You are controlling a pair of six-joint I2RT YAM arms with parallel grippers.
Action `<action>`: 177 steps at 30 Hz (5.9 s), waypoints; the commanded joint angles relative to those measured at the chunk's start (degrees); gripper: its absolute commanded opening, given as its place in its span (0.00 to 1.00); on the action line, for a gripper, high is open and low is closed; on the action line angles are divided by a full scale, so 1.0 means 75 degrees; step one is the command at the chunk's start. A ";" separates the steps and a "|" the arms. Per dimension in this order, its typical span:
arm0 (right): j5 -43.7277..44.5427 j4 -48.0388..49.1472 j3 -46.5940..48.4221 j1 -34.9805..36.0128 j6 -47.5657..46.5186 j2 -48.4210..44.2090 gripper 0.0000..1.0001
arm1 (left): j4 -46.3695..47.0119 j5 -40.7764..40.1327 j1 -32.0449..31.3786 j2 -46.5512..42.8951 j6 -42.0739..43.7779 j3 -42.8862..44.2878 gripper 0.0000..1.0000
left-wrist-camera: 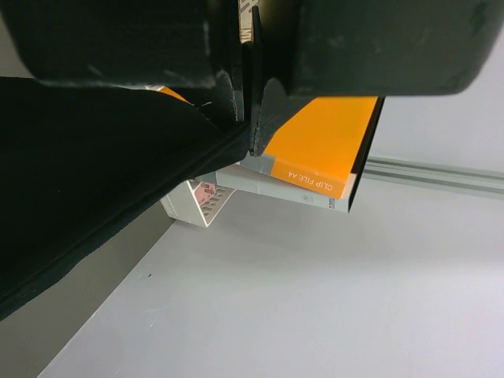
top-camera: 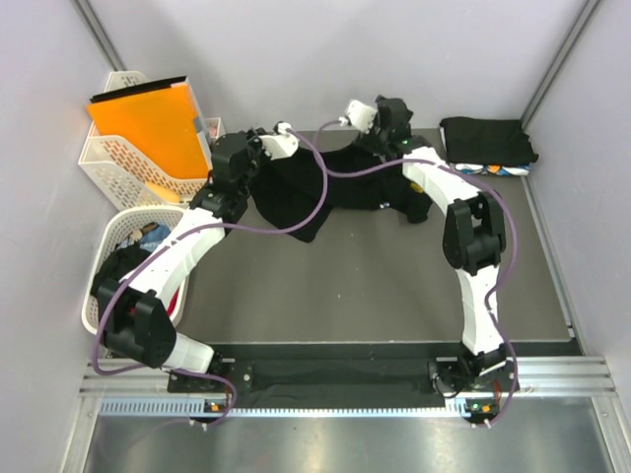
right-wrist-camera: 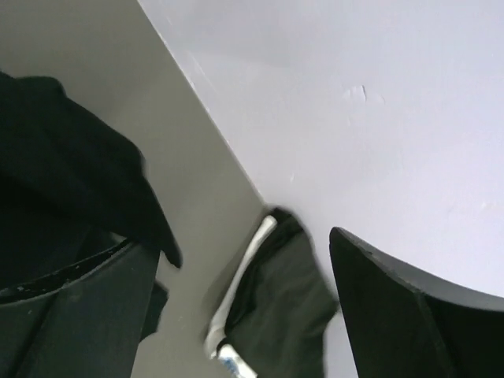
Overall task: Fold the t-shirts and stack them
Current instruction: Flatten out the tshirt
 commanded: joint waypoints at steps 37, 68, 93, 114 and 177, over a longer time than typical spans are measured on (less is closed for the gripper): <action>-0.8971 -0.3631 0.2557 -0.2804 0.7143 0.1646 0.86 | -0.1807 0.2752 -0.0148 -0.1168 -0.0795 0.0467 0.00; -0.8611 -0.2833 0.1513 -0.2089 0.7297 0.1283 0.79 | -0.2547 0.3491 -0.0265 -0.0957 -0.0480 0.0784 0.00; -0.9757 -0.3594 0.1080 -0.2136 0.6853 0.1224 0.63 | -0.2301 0.3479 -0.0441 -0.0875 -0.0386 0.0667 0.00; -1.0518 -0.2518 0.0647 -0.1890 0.7648 0.1142 0.60 | -0.2137 0.3538 -0.0512 -0.0981 -0.0304 0.0421 0.00; -1.0225 -0.0994 0.0447 -0.1902 0.9312 0.1576 0.48 | -0.2230 0.3550 -0.0793 -0.0875 0.0047 0.0386 0.00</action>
